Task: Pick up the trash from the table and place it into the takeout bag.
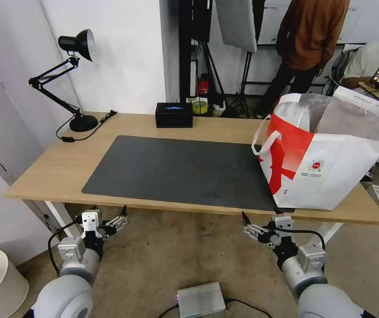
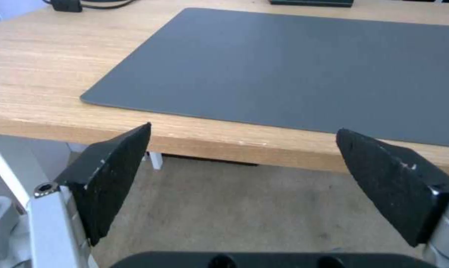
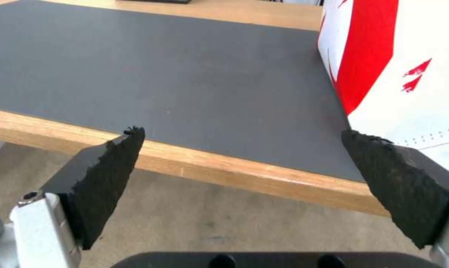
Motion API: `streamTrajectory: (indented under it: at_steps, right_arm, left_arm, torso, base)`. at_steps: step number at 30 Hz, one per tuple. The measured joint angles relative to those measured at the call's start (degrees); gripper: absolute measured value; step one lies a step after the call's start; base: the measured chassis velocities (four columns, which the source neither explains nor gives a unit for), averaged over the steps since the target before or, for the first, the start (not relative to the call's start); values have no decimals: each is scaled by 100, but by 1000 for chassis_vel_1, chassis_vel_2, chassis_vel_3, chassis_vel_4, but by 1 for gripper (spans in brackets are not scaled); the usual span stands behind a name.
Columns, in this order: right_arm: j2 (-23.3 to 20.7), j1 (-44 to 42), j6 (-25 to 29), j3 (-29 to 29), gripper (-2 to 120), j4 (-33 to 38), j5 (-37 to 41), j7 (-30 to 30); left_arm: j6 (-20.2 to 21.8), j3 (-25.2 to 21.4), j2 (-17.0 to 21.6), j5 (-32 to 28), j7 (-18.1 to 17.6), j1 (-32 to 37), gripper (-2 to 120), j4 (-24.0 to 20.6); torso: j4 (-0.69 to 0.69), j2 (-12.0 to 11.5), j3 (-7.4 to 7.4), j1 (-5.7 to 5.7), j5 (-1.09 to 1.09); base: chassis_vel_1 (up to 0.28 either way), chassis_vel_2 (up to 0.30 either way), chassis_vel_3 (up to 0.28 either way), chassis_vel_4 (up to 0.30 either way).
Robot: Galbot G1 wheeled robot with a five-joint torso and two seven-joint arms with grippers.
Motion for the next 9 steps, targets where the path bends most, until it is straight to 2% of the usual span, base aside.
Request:
streamTrajectory:
  at_steps: [9]
  right_arm:
    - [0,0,0,0,100,0,0,0]
  left_arm:
    - [3,3,2,-6,0,-3,100,-3]
  torso:
    - [0,0,0,0,0]
  base:
    - [0,0,0,0]
